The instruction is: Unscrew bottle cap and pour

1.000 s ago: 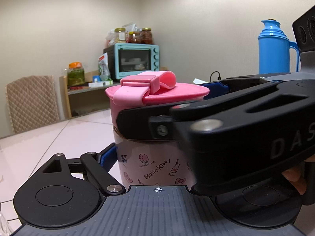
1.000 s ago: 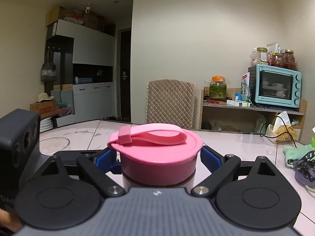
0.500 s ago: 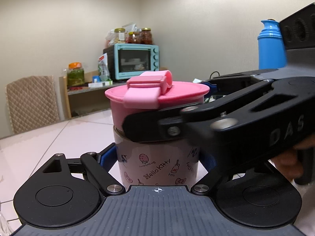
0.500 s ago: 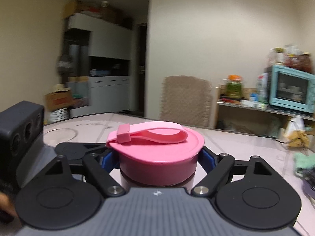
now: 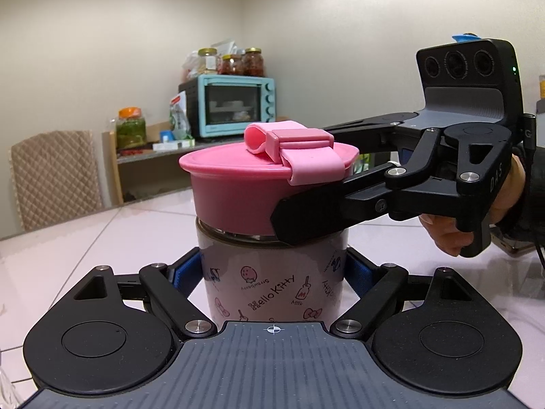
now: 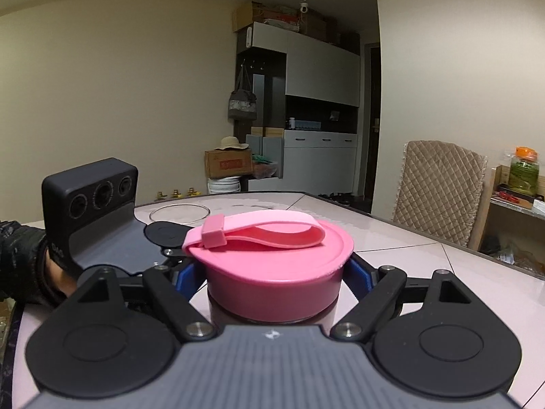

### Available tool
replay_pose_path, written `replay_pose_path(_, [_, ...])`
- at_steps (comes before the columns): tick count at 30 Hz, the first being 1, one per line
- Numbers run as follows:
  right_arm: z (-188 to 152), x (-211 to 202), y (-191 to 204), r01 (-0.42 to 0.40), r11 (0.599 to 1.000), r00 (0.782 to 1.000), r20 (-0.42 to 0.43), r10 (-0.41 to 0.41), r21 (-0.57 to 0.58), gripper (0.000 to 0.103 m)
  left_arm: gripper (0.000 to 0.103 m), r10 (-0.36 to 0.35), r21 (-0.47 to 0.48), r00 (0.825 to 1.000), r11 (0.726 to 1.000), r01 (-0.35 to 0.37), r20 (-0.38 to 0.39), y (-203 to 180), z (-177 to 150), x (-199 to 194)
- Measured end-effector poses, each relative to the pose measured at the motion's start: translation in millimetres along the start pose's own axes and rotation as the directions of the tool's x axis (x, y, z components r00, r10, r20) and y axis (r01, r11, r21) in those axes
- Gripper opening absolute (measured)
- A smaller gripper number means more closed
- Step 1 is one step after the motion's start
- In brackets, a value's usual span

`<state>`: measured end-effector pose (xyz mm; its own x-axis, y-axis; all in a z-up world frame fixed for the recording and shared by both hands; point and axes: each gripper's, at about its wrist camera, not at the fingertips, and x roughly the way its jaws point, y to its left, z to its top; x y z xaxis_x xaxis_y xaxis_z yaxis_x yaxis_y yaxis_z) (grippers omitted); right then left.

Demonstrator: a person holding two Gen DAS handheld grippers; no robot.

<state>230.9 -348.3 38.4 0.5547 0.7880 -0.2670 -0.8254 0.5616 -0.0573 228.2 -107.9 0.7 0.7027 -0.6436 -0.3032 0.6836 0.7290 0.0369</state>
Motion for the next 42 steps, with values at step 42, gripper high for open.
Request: replay_pose_path(42, [-9.6, 14.0, 52.0, 0.384, 0.913, 0.922, 0.002, -0.388, 0.139, 0.085, 0.089, 0.000, -0.002, 1.000, 1.000, 0.000, 0.000, -1.1, -2.0, -1.6])
